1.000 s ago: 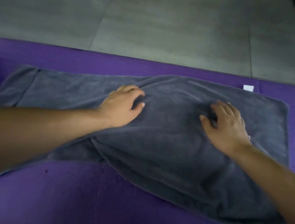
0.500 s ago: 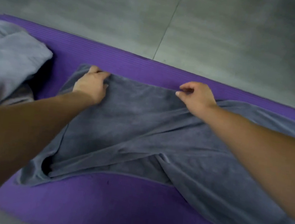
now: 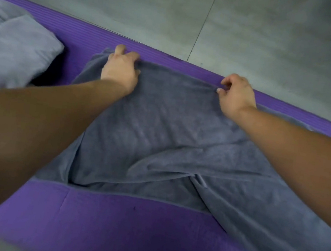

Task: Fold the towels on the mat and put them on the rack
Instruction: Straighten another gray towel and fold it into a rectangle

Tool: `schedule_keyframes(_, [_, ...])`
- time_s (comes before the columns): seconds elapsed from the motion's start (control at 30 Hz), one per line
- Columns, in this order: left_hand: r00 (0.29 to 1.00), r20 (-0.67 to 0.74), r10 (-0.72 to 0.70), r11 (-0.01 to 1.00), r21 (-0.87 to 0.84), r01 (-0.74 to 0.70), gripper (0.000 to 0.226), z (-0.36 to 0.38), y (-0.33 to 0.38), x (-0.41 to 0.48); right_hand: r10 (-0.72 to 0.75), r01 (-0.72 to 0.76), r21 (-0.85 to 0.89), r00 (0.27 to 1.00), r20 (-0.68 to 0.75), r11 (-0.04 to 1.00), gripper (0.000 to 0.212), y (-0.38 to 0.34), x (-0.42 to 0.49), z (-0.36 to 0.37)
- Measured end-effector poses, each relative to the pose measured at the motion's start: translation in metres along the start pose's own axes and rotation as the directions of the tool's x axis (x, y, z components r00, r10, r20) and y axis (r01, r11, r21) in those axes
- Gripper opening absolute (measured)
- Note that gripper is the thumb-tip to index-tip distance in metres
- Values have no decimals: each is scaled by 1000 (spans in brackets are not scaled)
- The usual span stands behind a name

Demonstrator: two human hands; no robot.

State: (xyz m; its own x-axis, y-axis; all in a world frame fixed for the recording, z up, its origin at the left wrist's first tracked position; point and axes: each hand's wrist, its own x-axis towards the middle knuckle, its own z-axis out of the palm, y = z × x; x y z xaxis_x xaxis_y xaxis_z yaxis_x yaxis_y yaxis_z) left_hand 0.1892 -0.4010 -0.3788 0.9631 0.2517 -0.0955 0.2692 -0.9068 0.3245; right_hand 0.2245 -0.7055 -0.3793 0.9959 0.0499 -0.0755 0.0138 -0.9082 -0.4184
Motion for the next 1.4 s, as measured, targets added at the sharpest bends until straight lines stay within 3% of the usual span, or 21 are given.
schedule_keyframes(0.07, [995,-10,104,995,7,-104,48,-5,12,-16,-28,28,36,1000,9,999,26,-4,-16,-1])
schedule_keyframes(0.17, [924,-34,381,924,-22,-382,31,-14,19,-81,-188,189,87,982,-24,978,15,-1,-82,-7])
schedule_keyframes(0.23, [839,82,537,843,-92,-530,24,-16,15,-143,-286,281,160,958,13,946,4,6,-146,-10])
schedule_keyframes(0.33, [735,205,646,763,-154,-627,25,-4,-6,-225,-340,303,201,923,180,931,4,23,-234,-12])
schedule_keyframes(0.4, [725,236,647,761,-137,-635,26,12,-24,-261,-356,329,145,902,243,933,15,35,-270,-6])
schedule_keyframes(0.47, [778,212,591,805,-108,-583,26,25,-29,-280,-372,374,36,898,235,927,24,45,-289,3])
schedule_keyframes(0.57, [865,133,484,875,-96,-474,28,39,-22,-288,-323,332,-41,935,148,942,22,46,-297,17])
schedule_keyframes(0.67, [897,115,427,900,-146,-410,31,40,-18,-289,-252,255,-27,965,71,967,26,42,-297,25])
schedule_keyframes(0.8, [937,125,326,930,-219,-294,23,33,-13,-284,-248,249,-12,967,55,968,15,43,-291,26])
schedule_keyframes(1.1, [925,142,351,936,-45,-348,20,32,-7,-292,-341,328,-233,940,-16,915,11,39,-290,26])
schedule_keyframes(1.3, [891,156,427,904,-92,-417,27,28,-32,-329,-428,455,-184,888,169,871,15,39,-336,24])
schedule_keyframes(1.4, [895,136,425,904,-108,-413,28,26,-37,-342,-414,446,-124,884,215,887,14,39,-349,21])
